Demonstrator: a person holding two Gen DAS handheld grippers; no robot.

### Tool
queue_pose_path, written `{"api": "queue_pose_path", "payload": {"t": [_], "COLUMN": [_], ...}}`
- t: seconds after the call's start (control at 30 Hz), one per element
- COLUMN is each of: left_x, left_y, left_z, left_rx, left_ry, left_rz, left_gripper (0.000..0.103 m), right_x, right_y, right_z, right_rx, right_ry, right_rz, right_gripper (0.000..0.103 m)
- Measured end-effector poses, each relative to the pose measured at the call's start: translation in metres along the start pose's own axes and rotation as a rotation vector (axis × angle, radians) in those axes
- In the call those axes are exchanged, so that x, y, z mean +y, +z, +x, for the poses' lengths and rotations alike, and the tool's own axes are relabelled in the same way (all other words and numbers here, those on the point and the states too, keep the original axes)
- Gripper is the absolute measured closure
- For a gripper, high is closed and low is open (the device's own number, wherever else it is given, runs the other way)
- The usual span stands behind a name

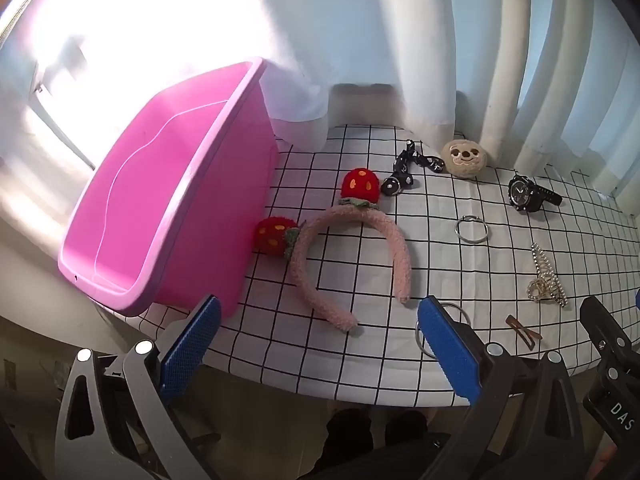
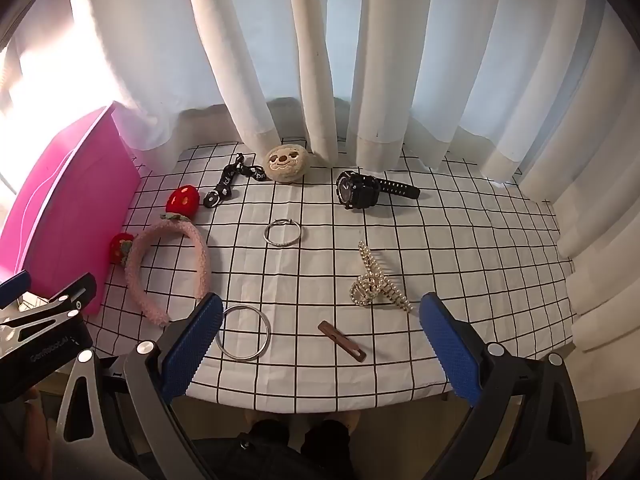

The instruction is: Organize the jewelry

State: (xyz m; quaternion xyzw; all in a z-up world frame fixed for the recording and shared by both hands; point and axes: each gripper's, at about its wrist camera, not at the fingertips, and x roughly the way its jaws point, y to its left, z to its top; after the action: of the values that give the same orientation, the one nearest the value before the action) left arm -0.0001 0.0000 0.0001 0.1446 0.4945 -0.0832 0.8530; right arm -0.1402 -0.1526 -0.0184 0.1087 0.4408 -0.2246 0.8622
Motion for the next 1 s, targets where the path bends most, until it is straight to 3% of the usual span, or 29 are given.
{"api": "queue_pose_path", "payload": {"t": [0.33,1.0], "left_x": [0.013,0.002], "left_y": [-0.004,-0.004], "left_z": [0.002,0.001], "left_rx": [0.005,0.011], "left_ry": [-0.005,0.004], "left_rz": [-0.018,0.001], "left_gripper": [0.006,0.006], "right_x": [-0.002,0.003], "right_y": [0.0,0.002], "right_z": [0.0,-0.002], "right_rx": [0.002,0.003], "right_ry": [0.004,0.015], "right_rz": [0.002,0.012], "right_gripper": [0.009,0.009]}}
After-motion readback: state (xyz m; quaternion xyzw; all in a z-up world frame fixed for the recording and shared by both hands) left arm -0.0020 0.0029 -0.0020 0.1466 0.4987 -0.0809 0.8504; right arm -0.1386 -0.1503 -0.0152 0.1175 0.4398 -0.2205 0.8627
